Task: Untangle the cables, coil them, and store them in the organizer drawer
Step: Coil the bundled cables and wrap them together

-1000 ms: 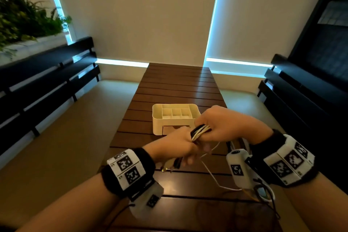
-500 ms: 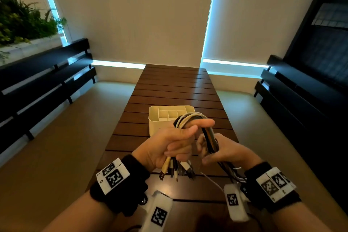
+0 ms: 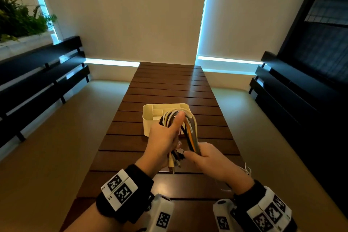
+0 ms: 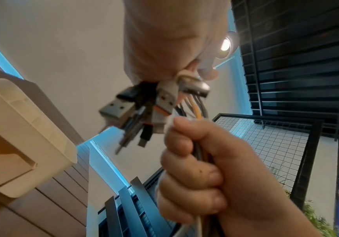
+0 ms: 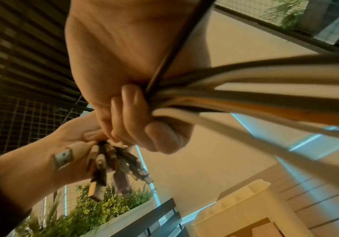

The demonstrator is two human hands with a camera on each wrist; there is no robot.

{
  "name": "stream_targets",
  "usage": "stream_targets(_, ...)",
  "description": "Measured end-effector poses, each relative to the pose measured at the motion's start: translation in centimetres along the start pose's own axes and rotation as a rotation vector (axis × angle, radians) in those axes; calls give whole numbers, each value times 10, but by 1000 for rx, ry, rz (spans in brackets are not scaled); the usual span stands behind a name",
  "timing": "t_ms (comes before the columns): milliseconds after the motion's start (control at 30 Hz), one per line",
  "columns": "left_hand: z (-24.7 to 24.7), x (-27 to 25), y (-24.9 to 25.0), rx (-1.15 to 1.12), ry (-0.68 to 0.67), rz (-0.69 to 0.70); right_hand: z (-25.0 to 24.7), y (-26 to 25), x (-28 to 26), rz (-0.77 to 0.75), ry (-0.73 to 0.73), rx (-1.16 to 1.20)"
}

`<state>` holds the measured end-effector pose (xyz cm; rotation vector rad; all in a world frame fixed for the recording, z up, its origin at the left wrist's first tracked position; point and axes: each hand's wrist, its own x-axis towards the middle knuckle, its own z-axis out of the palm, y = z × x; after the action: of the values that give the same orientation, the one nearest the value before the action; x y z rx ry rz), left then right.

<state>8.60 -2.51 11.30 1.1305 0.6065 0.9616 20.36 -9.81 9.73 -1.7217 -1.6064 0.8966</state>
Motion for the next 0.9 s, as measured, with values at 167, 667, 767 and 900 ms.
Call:
stream_targets(167,6,3,-7,191,140,94,11,-8,-4,-39,35,-107)
stream_targets(667,-19,-18,66,518,-516,107,-31,-45,2,-402,161,25)
stream_targets(767,-24,-17,62,468,-474,113,-28,-30,-4,-335,-72,291)
stream_targets(900,-29,-11,46,277,-432,45,-24,-22,-9,-303,-121,532)
